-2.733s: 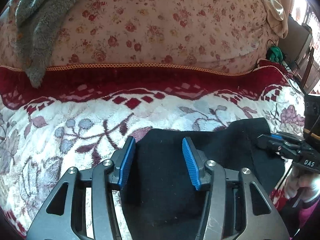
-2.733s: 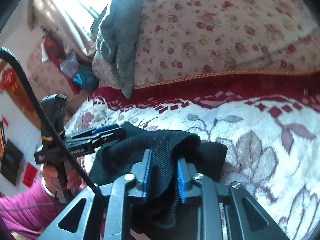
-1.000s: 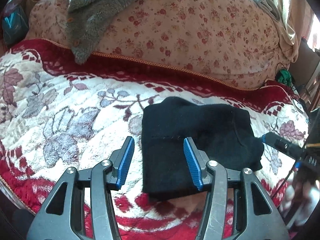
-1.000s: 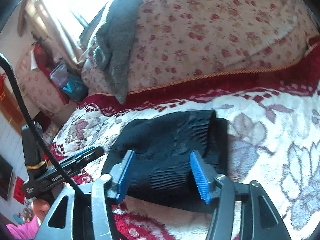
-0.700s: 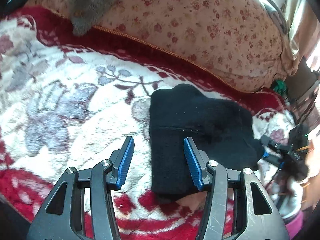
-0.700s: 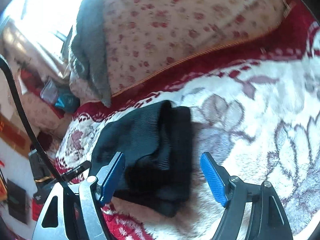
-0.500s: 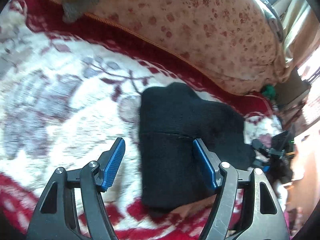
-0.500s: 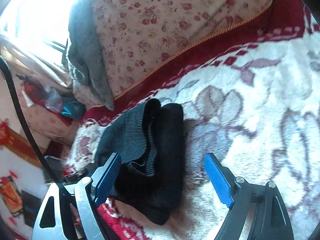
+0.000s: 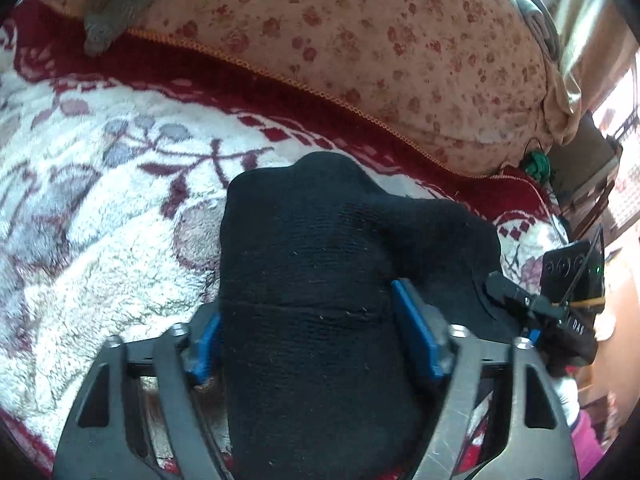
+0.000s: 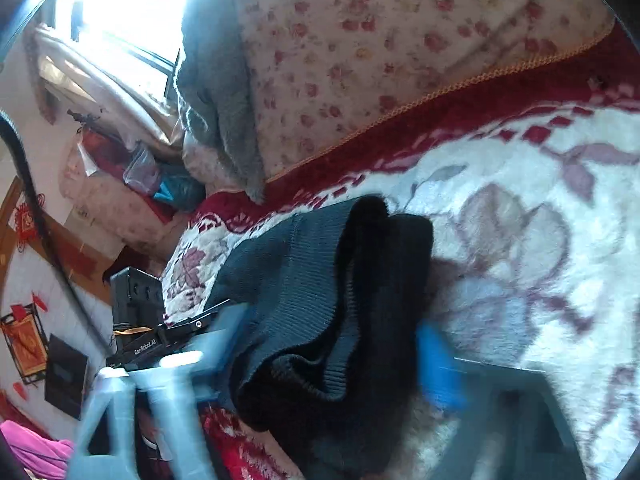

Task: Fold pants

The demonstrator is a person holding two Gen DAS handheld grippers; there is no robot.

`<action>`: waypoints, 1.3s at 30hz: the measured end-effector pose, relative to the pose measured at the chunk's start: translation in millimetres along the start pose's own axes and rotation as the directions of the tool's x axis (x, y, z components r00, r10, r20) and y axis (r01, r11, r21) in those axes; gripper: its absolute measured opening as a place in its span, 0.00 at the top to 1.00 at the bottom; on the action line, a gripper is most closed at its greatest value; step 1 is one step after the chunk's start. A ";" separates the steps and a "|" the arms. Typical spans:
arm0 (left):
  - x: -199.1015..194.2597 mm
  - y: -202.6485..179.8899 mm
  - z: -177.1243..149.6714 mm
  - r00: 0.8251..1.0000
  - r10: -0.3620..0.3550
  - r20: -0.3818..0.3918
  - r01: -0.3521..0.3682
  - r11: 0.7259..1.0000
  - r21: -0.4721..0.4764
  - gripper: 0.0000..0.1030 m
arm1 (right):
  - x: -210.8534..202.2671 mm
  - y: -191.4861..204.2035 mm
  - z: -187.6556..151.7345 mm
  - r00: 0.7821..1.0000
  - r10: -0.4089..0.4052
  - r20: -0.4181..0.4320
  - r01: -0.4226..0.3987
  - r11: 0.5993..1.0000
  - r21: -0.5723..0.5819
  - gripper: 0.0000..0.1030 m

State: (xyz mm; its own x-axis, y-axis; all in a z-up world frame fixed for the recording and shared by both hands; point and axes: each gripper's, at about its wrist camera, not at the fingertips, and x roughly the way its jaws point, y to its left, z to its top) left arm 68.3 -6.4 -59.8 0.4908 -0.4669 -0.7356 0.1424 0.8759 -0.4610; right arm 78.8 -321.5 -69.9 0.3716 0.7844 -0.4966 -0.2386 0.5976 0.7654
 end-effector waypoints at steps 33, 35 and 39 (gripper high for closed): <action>-135.2 161.8 -12.7 0.973 0.186 0.135 -0.151 0.960 -0.234 0.50 | 145.9 123.6 -22.2 0.982 0.031 -0.184 -0.040 0.998 -0.043 0.56; -133.7 172.0 -18.1 0.972 0.185 0.144 -0.141 0.952 -0.272 0.33 | 148.4 117.7 -24.6 0.983 0.023 -0.182 -0.029 0.999 -0.030 0.54; -132.2 179.0 -21.5 0.973 0.180 0.145 -0.127 0.941 -0.313 0.25 | 146.5 118.1 -26.5 0.985 -0.025 -0.173 0.013 0.997 -0.071 0.47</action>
State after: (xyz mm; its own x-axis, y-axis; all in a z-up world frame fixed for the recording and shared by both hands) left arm 10.4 209.5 -55.7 0.6278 -0.2791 -0.7266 -0.1976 0.8458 -0.4955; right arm 81.3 -131.7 -63.0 0.2167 0.7863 -0.5786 -0.2968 0.6177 0.7282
